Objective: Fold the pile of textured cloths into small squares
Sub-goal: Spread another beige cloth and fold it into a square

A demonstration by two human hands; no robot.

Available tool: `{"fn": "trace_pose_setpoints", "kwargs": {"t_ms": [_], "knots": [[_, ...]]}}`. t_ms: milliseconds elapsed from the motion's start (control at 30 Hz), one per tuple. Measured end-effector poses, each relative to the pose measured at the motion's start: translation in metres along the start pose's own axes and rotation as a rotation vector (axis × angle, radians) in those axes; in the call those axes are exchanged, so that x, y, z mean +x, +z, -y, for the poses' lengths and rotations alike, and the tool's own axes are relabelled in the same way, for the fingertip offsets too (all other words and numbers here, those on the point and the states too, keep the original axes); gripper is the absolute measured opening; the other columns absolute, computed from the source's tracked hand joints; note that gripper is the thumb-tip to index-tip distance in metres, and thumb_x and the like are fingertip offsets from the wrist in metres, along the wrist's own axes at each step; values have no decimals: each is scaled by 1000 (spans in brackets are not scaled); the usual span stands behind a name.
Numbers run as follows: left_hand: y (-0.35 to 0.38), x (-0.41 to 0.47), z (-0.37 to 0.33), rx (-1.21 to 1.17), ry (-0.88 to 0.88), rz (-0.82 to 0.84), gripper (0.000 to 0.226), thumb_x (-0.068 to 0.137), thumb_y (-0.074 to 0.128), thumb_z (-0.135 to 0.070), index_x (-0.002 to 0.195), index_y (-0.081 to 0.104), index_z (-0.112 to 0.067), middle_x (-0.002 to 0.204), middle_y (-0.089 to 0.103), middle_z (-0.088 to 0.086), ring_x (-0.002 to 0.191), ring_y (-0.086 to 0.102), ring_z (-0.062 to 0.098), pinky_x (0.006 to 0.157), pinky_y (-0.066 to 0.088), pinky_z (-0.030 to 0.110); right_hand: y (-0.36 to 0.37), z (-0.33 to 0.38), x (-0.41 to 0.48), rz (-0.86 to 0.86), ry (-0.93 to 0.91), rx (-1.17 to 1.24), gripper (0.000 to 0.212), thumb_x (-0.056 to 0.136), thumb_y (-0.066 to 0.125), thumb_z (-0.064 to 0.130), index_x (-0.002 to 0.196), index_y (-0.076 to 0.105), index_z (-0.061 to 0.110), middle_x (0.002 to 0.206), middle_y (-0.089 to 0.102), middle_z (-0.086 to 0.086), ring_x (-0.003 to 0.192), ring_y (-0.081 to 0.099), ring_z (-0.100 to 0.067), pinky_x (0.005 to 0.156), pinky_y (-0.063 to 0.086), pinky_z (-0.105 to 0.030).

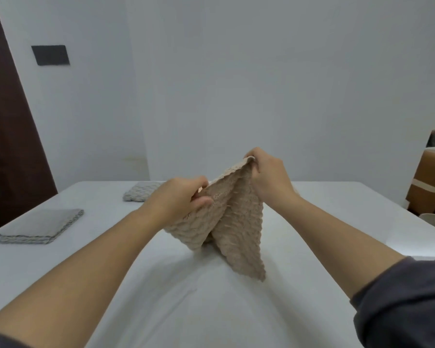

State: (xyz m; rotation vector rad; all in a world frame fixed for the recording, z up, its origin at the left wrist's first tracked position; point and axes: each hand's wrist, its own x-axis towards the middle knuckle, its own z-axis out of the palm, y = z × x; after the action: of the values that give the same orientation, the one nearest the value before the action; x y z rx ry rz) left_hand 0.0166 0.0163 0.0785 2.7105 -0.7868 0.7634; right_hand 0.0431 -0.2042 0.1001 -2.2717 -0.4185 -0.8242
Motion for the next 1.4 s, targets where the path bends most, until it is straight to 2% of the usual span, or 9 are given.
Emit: {"fn": "trace_pose_setpoints", "kwargs": {"t_ms": [167, 400, 533, 667, 800, 1000, 1100, 1300, 1400], "knots": [[5, -2, 28, 20, -260, 286, 29, 86, 58, -20, 62, 44, -14, 64, 51, 4, 60, 46, 18, 56, 34, 31, 1, -15, 4, -9, 96, -5, 31, 100, 35, 7, 116, 61, 11, 98, 58, 1, 85, 53, -17, 72, 38, -27], [-2, 21, 65, -242, -720, -39, 26, 90, 40, -7, 88, 66, -5, 82, 70, 13, 76, 70, 30, 71, 59, 44, 3, -39, 31, 55, 262, -36, 28, 98, 35, 5, 97, 63, 11, 90, 59, -3, 82, 52, -24, 66, 37, -30], [-35, 64, 59, -485, -628, -370, 33, 90, 40, -1, 94, 69, -16, 95, 71, 13, 90, 69, 29, 80, 58, 45, -17, -30, 63, -132, 260, 211, 25, 98, 41, 9, 91, 65, 11, 82, 58, -3, 76, 49, -19, 66, 34, -29], [-51, 58, 45, -401, -557, -447, 27, 92, 44, -9, 95, 71, -13, 90, 69, 5, 86, 63, 22, 76, 53, 34, -27, -29, 54, -133, 283, 476, 23, 93, 48, 13, 90, 71, 15, 72, 58, 3, 67, 49, -11, 62, 39, -26], [-31, 14, 30, -361, -591, -284, 22, 89, 46, -15, 72, 54, -4, 65, 50, 5, 65, 44, 20, 57, 32, 30, -19, -43, 7, 45, 346, 534, 17, 88, 51, 10, 73, 58, 13, 67, 45, -1, 66, 41, -16, 59, 32, -28], [18, -76, 22, -567, -601, 209, 25, 76, 48, -12, 55, 36, -21, 54, 38, -7, 59, 37, 16, 60, 28, 31, -3, -80, -86, 652, 512, 477, 13, 87, 50, 9, 73, 51, 10, 69, 43, -6, 67, 40, -21, 60, 37, -28], [28, -111, 15, -573, -586, 446, 15, 74, 49, -14, 60, 45, -13, 57, 40, -6, 59, 39, 15, 58, 33, 30, -10, -82, -119, 899, 542, 491, 11, 86, 52, 12, 75, 53, 9, 68, 48, -1, 65, 47, -16, 59, 42, -24], [9, -133, 1, -727, -689, 689, 46, 97, 52, -35, 55, 63, -20, 56, 52, -9, 55, 50, 8, 60, 49, 29, -32, -74, -124, 1077, 607, 550, 51, 101, 40, 36, 67, 63, 5, 101, 73, -17, 87, 68, -24, 77, 47, -30], [10, -128, 3, -618, -701, 647, 47, 99, 46, -39, 74, 67, -5, 71, 71, 6, 62, 63, 18, 61, 51, 31, -29, -70, -120, 950, 569, 450, 50, 101, 46, 37, 68, 65, 4, 92, 74, -17, 78, 68, -23, 74, 51, -32]]}}
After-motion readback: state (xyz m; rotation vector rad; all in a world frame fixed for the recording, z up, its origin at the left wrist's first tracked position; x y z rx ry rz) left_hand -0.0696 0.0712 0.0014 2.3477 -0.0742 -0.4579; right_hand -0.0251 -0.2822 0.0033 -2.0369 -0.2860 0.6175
